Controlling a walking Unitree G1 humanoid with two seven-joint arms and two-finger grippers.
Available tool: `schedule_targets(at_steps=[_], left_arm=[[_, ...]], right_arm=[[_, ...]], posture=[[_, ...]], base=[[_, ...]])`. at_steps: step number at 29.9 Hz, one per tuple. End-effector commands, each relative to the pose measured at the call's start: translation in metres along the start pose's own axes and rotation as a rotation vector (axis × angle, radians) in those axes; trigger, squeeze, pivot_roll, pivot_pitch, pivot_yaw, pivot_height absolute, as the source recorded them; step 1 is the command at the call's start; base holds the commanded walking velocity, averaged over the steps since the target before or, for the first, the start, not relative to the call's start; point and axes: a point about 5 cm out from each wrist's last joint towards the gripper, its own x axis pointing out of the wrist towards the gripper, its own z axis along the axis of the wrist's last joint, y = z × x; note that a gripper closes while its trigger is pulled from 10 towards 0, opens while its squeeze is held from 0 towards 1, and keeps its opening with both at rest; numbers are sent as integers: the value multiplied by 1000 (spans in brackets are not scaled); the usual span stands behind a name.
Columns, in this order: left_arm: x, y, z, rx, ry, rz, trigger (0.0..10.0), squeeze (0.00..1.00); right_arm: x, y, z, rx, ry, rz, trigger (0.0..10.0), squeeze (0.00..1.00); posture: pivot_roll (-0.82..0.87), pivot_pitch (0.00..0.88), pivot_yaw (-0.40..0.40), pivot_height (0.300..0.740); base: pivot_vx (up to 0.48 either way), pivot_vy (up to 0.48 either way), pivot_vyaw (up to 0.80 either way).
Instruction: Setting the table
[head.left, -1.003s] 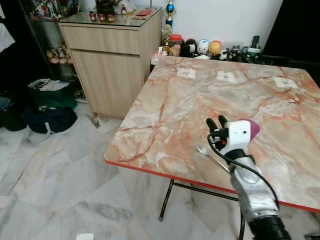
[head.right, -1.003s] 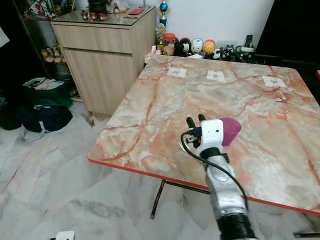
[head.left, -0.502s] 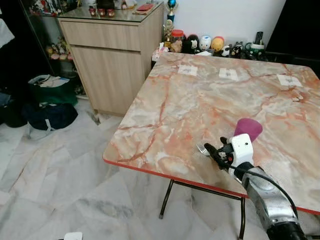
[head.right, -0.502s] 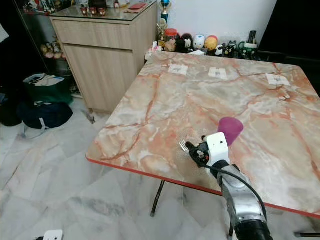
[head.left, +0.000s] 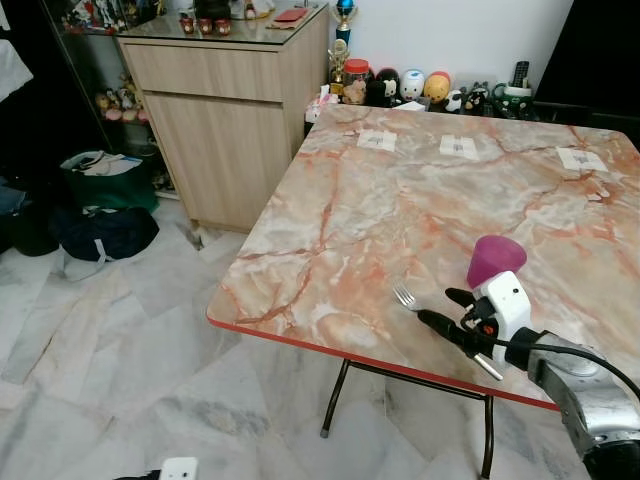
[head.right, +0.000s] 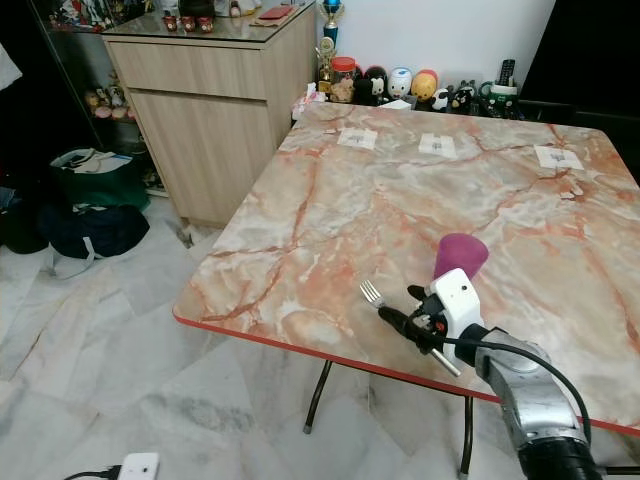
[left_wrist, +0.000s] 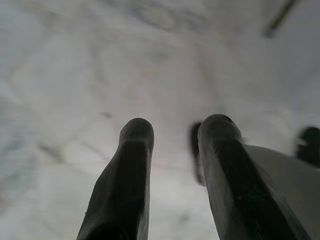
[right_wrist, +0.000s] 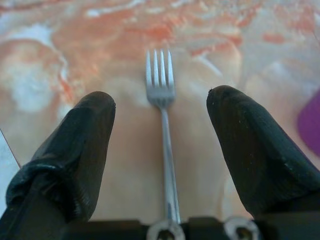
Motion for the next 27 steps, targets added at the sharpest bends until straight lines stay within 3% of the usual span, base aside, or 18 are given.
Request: schedule_targets(at_steps=[1, 4, 8, 12, 18, 19, 21, 23, 24, 27], left_arm=[[-1, 6, -4, 0, 20, -6, 10000, 0], [-4, 15, -7, -3, 23, -1, 10000, 0], [-6, 11, -15, -3, 31, -10, 10000, 0], [-5, -6, -19, 1, 35, -33, 10000, 0], [-3, -7, -16, -4, 36, -32, 10000, 0], [-3, -6, -15, -4, 35, -32, 10000, 0], [-3, -3, -14, -7, 35, -28, 10000, 0], [-3, 2, -12, -9, 34, -20, 10000, 0], [-3, 3, -12, -10, 34, -18, 10000, 0], [-4, 6, -13, -15, 34, -12, 10000, 0]], right_arm=[[-1, -1, -5, 8, 29, 5, 10000, 0], [-1, -2, -7, 23, 30, 12, 10000, 0], [1, -1, -8, 52, 14, 18, 10000, 0], [8, 3, -9, 50, 22, 33, 10000, 0], [10, 3, -15, 65, 40, 31, 10000, 0], [10, 4, -16, 65, 45, 31, 8196, 0], [11, 4, -20, 55, 66, 30, 7686, 0], [12, 4, -21, 59, 71, 30, 7686, 0], [13, 4, -22, 63, 73, 24, 10000, 0], [14, 4, -26, 77, 82, 22, 10000, 0]], posture=[[-72, 0, 39, 740], [-73, 0, 40, 740], [-72, 0, 42, 740], [-68, 0, 43, 740], [-65, 0, 39, 740], [-65, 0, 39, 740], [-64, 0, 39, 740], [-63, 0, 38, 740], [-60, 0, 37, 740], [-58, 0, 36, 740]], base=[[0, 0, 0], [0, 0, 0], [0, 0, 0], [0, 0, 0], [0, 0, 0], [0, 0, 0], [0, 0, 0], [0, 0, 0], [0, 0, 0], [0, 0, 0]])
